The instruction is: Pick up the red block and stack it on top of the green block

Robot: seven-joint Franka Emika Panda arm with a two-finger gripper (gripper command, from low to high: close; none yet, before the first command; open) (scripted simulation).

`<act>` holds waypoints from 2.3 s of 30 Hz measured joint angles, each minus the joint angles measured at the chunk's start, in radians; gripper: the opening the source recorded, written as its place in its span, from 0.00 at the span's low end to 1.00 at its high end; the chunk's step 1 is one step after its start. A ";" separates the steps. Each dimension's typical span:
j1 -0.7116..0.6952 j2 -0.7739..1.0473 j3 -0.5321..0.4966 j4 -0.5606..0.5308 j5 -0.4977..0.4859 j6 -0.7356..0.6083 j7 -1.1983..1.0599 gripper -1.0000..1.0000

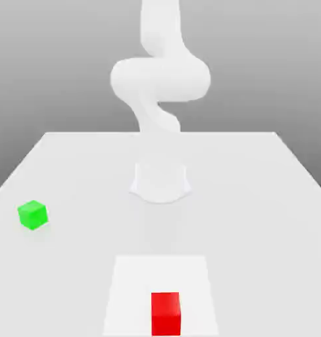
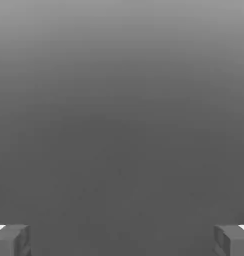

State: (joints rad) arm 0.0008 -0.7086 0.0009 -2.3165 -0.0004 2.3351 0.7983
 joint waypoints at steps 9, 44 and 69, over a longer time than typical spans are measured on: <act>0.002 0.333 0.004 -0.060 -0.001 0.127 -0.006 0.50; -0.023 0.890 -0.028 -0.181 -0.044 0.349 -0.037 0.00; -0.533 0.547 -0.458 -0.439 -0.263 0.306 -0.595 0.00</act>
State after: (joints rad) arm -0.5322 -0.1617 -0.4576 -2.7557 -0.2634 2.6407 0.2032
